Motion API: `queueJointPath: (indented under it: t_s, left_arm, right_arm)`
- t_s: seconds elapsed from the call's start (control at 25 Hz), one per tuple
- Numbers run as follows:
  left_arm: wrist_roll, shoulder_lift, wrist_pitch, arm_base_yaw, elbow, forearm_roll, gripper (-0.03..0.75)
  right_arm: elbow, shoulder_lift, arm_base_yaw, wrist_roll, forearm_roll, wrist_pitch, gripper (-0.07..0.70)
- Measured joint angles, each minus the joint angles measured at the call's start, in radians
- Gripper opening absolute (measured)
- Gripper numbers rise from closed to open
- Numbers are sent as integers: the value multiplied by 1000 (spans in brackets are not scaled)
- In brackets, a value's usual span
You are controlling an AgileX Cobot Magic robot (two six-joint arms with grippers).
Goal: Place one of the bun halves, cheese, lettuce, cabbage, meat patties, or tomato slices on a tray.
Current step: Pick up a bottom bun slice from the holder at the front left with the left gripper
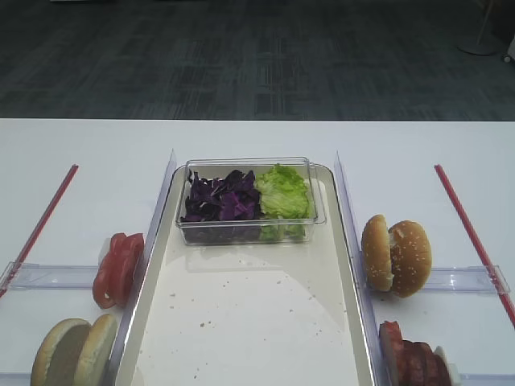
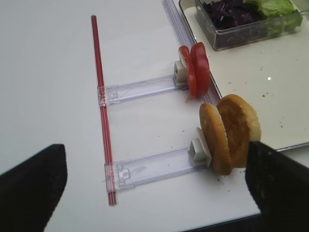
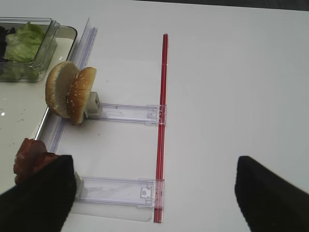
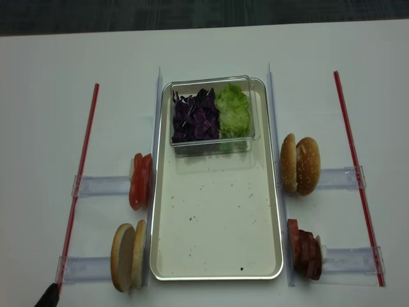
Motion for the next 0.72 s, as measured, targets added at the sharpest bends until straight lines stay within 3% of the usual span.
queueJointPath:
  t_s: [0.72]
  left_arm:
    - [0, 0, 0, 0, 0, 0, 692]
  right_arm:
    - [0, 0, 0, 0, 0, 0, 678]
